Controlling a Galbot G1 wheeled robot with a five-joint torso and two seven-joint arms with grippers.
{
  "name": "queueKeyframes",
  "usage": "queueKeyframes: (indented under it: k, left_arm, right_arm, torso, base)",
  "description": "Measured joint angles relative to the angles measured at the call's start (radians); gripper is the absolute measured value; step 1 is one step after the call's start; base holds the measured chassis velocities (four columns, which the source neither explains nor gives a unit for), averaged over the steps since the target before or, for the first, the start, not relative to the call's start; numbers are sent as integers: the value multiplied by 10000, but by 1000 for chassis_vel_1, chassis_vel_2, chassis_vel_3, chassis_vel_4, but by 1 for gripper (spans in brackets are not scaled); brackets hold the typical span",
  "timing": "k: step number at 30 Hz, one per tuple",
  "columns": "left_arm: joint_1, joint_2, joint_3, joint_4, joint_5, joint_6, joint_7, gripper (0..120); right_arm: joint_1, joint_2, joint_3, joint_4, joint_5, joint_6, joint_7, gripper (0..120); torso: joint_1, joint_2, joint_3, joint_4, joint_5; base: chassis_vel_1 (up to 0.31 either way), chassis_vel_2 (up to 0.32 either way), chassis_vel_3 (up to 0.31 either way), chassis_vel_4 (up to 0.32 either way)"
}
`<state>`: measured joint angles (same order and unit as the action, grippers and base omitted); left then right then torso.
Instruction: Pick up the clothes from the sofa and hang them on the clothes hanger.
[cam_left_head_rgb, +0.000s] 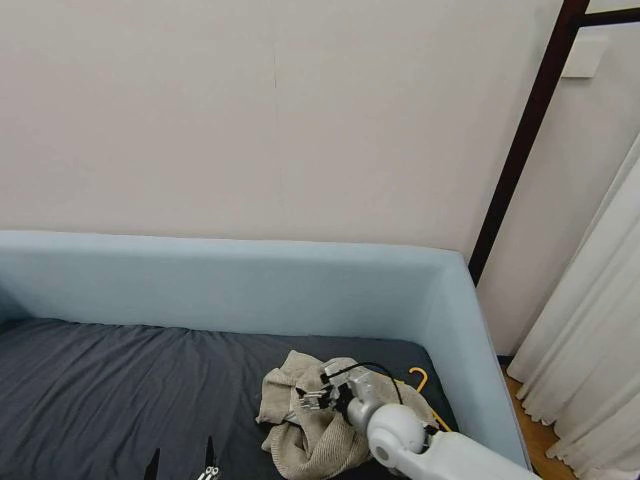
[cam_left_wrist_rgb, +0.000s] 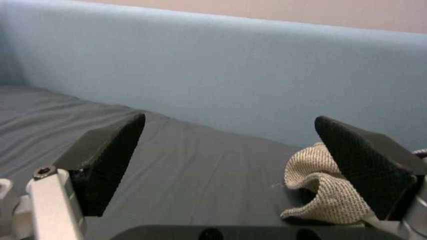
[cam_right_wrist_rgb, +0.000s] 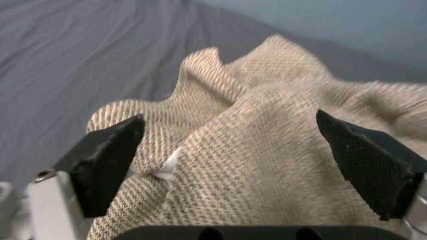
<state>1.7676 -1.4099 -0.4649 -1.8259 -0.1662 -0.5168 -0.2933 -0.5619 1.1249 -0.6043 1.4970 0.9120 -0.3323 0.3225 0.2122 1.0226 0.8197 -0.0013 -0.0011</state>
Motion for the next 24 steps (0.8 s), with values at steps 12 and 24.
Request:
queueKeyframes:
  k: [12, 24]
  left_arm:
    - [-94, -178, 75, 131, -3, 0, 0, 100]
    - [-96, -110, 49, 167, -5, -32, 6, 100]
  right_arm:
    - [-218, 686, 250, -1128, -11, 97, 168, 65]
    - [-313, 778, 164, -1068, -130, 318, 265, 20]
  torso:
    - [0, 0, -1, 0, 1]
    - [0, 1, -1, 1, 3]
  base:
    - [0, 0, 0, 0]
    - [0, 0, 0, 0]
